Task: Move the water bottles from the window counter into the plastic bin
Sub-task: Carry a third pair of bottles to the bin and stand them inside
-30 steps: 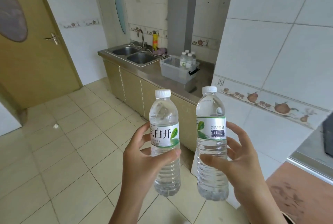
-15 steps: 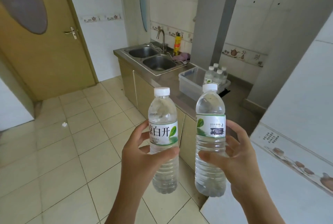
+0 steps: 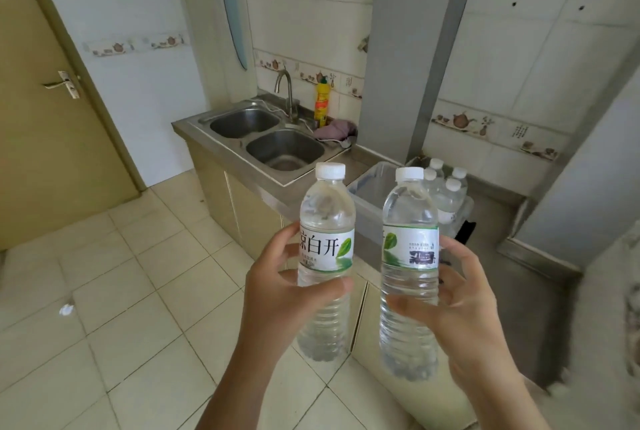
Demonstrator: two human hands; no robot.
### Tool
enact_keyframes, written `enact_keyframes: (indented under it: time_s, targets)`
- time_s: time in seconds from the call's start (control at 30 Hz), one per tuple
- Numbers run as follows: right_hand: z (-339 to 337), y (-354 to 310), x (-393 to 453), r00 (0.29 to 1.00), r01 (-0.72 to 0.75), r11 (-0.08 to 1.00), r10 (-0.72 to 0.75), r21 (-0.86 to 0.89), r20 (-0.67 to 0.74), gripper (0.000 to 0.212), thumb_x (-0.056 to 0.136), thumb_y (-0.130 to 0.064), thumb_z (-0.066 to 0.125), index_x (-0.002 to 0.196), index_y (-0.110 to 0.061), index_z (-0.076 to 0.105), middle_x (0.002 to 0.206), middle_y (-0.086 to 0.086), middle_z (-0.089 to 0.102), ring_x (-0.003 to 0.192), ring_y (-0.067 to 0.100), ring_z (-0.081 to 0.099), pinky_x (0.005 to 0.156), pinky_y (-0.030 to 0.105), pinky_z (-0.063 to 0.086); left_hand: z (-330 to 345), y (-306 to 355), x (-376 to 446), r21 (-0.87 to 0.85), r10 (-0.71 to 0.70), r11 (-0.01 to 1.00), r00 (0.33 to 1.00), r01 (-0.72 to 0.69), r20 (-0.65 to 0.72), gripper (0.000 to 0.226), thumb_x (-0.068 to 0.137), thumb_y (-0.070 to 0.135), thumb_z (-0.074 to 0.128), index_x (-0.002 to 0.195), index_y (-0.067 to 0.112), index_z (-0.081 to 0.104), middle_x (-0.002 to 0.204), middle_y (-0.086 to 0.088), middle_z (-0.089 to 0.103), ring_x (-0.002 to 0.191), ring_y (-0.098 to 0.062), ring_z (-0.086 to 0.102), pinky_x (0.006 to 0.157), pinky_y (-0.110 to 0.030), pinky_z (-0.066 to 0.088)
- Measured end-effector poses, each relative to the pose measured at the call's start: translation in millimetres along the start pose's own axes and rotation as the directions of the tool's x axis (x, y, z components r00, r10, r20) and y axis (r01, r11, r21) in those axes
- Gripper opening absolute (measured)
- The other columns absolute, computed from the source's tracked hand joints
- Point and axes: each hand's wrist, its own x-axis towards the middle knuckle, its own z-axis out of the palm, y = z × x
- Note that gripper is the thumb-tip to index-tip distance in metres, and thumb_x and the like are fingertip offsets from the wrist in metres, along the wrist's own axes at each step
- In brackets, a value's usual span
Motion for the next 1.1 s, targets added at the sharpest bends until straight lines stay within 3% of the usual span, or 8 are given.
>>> enact_keyframes:
  time_s: [0.17, 0.37, 0.53, 0.63, 0.7, 0.87, 1.0, 1.1]
  targets:
    - [20, 1, 64, 0.998, -0.036, 0.999, 0.037, 0.010, -0.047, 0.091, 0.047, 0.008, 0.088, 0.112, -0.044, 0.052, 0.097, -0.006, 0.073, 0.087, 0.016, 0.070, 0.075, 0.037, 0.054, 14, -8, 84, -0.004, -0.015, 1.000, 0.996, 0.015, 0.088, 0.081, 0.047, 0.021, 0.095, 0.114, 0.050, 0.061, 0.105, 0.018, 0.072, 0.084, -0.002, 0.072, 0.068, -0.024, 0.058]
    - [33, 13, 156, 0.995, -0.064, 0.998, 0.065, 0.015, -0.069, 0.098, 0.046, 0.005, 0.089, 0.123, -0.042, 0.050, 0.104, -0.008, 0.070, 0.098, 0.014, 0.066, 0.084, 0.042, 0.053, 54, -23, 173, -0.034, -0.055, 0.998, 0.990, 0.060, 0.132, 0.080, 0.045, 0.019, 0.094, 0.111, 0.048, 0.062, 0.103, 0.019, 0.072, 0.085, -0.003, 0.072, 0.067, -0.022, 0.058]
    - [43, 30, 240, 0.997, -0.024, 1.000, 0.023, -0.017, -0.074, 0.094, 0.048, 0.004, 0.089, 0.112, -0.052, 0.048, 0.112, -0.013, 0.063, 0.101, 0.006, 0.061, 0.082, 0.031, 0.052, 95, -31, 250, -0.027, -0.050, 0.998, 0.986, 0.055, 0.162, 0.086, 0.040, 0.030, 0.094, 0.115, 0.052, 0.059, 0.111, 0.019, 0.071, 0.098, -0.006, 0.071, 0.081, -0.035, 0.060]
    - [46, 35, 286, 0.998, 0.002, 1.000, -0.004, -0.026, -0.064, 0.092, 0.049, 0.007, 0.088, 0.107, -0.052, 0.048, 0.107, -0.020, 0.060, 0.088, -0.011, 0.060, 0.063, 0.010, 0.049, 117, -34, 295, 0.019, -0.042, 0.999, 0.976, 0.039, 0.212, 0.089, 0.048, 0.024, 0.097, 0.125, 0.045, 0.057, 0.115, 0.017, 0.070, 0.103, -0.005, 0.068, 0.089, -0.041, 0.058]
    - [44, 37, 313, 0.998, 0.012, 0.999, -0.014, -0.033, -0.068, 0.093, 0.050, 0.010, 0.087, 0.112, -0.047, 0.048, 0.106, -0.023, 0.058, 0.084, -0.018, 0.059, 0.060, 0.005, 0.047, 131, -38, 321, 0.030, -0.029, 0.999, 0.972, 0.022, 0.232, 0.092, 0.051, 0.018, 0.097, 0.130, 0.040, 0.055, 0.117, 0.014, 0.070, 0.107, -0.006, 0.067, 0.091, -0.042, 0.057]
    - [35, 46, 368, 0.989, 0.002, 0.999, -0.010, -0.054, -0.149, 0.092, 0.051, 0.006, 0.088, 0.123, -0.038, 0.050, 0.105, -0.023, 0.061, 0.087, -0.013, 0.062, 0.062, 0.010, 0.051, 173, -53, 378, 0.042, 0.016, 0.999, 0.954, -0.030, 0.301, 0.092, 0.054, 0.008, 0.095, 0.133, 0.032, 0.054, 0.117, 0.008, 0.069, 0.106, -0.008, 0.068, 0.083, -0.031, 0.060]
    - [32, 63, 400, 0.950, -0.034, 0.993, -0.003, -0.111, -0.311, 0.089, 0.050, -0.007, 0.091, 0.123, -0.036, 0.050, 0.102, -0.020, 0.065, 0.097, 0.005, 0.064, 0.082, 0.035, 0.054, 206, -68, 419, 0.047, 0.033, 0.997, 0.903, -0.059, 0.429, 0.091, 0.052, 0.011, 0.096, 0.127, 0.040, 0.053, 0.116, 0.011, 0.068, 0.104, -0.001, 0.066, 0.076, -0.017, 0.055]
    - [38, 70, 415, 0.905, -0.064, 0.990, 0.003, -0.128, -0.426, 0.084, 0.054, -0.010, 0.091, 0.121, -0.033, 0.046, 0.104, -0.021, 0.060, 0.095, -0.004, 0.059, 0.081, 0.026, 0.050, 223, -80, 445, 0.048, 0.015, 0.998, 0.855, -0.046, 0.519, 0.088, 0.052, 0.008, 0.096, 0.120, 0.043, 0.052, 0.116, 0.013, 0.067, 0.106, -0.002, 0.065, 0.077, -0.017, 0.054]
